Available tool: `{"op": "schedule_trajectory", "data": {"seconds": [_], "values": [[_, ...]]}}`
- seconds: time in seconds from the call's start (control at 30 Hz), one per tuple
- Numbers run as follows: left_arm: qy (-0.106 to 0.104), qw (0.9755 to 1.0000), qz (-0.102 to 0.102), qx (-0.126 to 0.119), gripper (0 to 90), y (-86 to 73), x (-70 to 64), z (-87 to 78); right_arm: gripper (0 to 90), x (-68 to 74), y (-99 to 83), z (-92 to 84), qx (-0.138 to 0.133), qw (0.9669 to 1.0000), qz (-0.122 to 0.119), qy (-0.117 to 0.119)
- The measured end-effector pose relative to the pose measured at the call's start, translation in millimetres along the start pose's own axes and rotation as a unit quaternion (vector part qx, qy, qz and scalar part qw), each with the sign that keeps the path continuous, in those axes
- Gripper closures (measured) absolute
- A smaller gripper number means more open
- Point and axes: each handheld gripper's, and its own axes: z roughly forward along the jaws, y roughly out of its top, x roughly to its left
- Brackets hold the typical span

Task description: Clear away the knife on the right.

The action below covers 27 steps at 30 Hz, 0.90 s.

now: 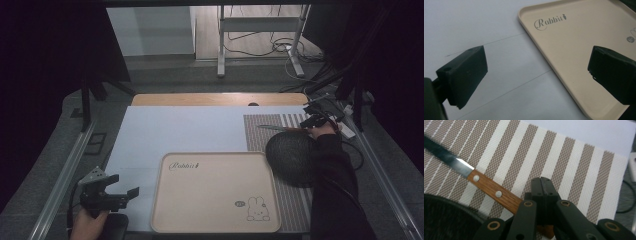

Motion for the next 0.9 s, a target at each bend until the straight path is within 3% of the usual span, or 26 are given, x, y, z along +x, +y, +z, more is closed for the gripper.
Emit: {"op": "schedule_trajectory", "data": {"seconds": [0.23, 0.43, 0.7, 0.83, 0.9], "values": [[0.002, 1.0, 0.002, 0.003, 2.9, 0.4, -0.7, 0.4, 89.3, -2.9, -10.6, -8.2, 0.015, 0.9998, -0.001, 0.014], [0.002, 1.0, 0.001, 0.004, 2.9, 0.5, -0.8, 0.6, 89.3, -0.3, -19.6, -16.0, 0.036, 0.9988, -0.018, 0.028], [0.002, 1.0, 0.002, 0.004, 3.0, 0.8, -1.0, 1.1, 89.1, -1.4, -21.7, -18.7, 0.042, 0.9985, -0.021, 0.028], [0.002, 1.0, 0.002, 0.004, 3.0, 0.8, -0.9, 1.1, 78.5, -1.3, -17.5, -22.8, 0.022, 0.9994, -0.012, 0.025], [0.002, 1.0, 0.002, 0.004, 3.0, 0.8, -1.1, 1.1, 68.3, 0.7, -13.2, -26.1, 0.01, 0.9996, -0.007, 0.023]]}}
